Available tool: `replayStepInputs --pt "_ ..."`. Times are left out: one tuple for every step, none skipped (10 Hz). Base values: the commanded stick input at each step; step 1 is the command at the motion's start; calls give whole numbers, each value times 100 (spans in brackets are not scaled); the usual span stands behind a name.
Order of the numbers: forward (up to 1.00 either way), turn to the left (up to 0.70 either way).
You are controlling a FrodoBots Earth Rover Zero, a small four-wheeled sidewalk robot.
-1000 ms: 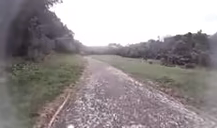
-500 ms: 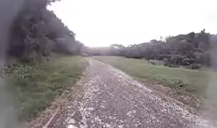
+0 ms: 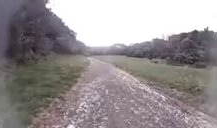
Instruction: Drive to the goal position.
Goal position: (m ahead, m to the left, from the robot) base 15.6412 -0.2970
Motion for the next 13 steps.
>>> replayStepInputs --pt "85 0" --pt "85 0" --pt "85 -3" --pt "85 -5" --pt "85 -7" --pt "85 -6" --pt "85 -4" --pt "85 -2" --pt "85 0" --pt "85 0" --pt "85 0" --pt "85 0" --pt "85 0"
